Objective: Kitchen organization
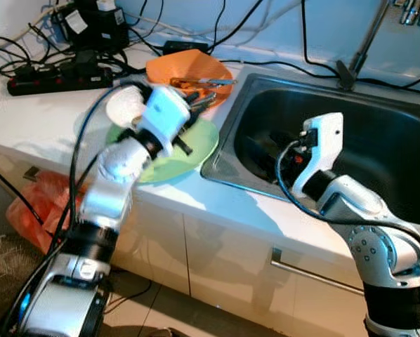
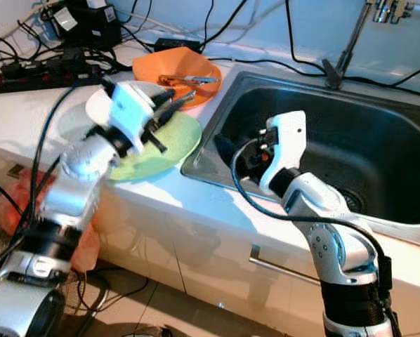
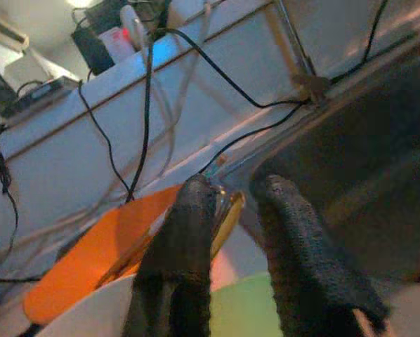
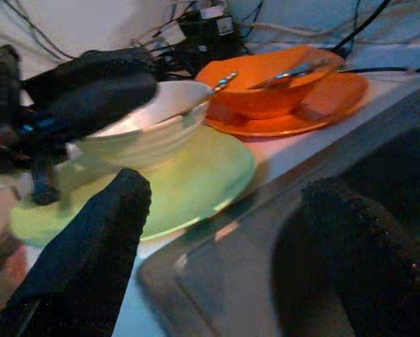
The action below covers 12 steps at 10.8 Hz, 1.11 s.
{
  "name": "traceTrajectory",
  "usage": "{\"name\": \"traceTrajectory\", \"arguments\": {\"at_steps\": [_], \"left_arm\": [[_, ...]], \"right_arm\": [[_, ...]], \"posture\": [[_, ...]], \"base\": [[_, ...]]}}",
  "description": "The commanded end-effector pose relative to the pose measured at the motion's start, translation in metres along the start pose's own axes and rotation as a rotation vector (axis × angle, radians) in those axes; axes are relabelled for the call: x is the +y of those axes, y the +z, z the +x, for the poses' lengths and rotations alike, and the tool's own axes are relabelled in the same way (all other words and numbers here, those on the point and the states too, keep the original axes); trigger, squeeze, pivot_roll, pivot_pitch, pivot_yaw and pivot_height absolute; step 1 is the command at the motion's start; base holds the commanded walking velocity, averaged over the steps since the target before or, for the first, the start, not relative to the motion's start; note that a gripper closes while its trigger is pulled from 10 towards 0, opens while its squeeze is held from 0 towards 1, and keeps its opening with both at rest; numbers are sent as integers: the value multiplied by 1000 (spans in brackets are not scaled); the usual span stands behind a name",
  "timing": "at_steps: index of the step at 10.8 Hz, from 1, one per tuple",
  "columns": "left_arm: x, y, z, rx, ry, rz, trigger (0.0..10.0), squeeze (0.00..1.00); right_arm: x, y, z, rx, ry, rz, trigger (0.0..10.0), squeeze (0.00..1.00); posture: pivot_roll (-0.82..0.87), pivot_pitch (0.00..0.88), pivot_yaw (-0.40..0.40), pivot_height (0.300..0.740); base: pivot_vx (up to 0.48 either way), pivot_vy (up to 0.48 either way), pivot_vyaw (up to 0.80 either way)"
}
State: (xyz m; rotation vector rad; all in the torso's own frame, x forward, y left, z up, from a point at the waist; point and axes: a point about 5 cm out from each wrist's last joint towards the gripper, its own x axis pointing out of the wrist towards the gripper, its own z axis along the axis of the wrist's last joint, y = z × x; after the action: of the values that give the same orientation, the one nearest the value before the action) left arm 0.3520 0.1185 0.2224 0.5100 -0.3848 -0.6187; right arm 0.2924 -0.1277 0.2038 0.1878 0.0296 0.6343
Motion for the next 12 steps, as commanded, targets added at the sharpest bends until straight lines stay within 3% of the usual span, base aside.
{"name": "traceTrajectory", "arguments": {"at_steps": [1,5,9,12], "left_arm": [[-3,-5,-2,23,-13,44,10000,1000],[-1,-25,-3,101,6,135,10000,1000],[15,-30,2,119,82,189,10000,1000],[15,-33,9,148,92,221,10000,1000]], "right_arm": [[7,1,-1,3,38,-5,10000,0],[10,-3,-6,24,42,-9,10000,0],[12,-5,-11,32,27,-10,10000,0],[11,-3,-14,26,-1,-6,10000,0]], "posture": [[58,54,6,740],[42,68,8,740],[29,84,17,740],[12,93,25,740]], "base": [[0,0,0],[0,0,0],[0,0,0],[0,0,0]]}}
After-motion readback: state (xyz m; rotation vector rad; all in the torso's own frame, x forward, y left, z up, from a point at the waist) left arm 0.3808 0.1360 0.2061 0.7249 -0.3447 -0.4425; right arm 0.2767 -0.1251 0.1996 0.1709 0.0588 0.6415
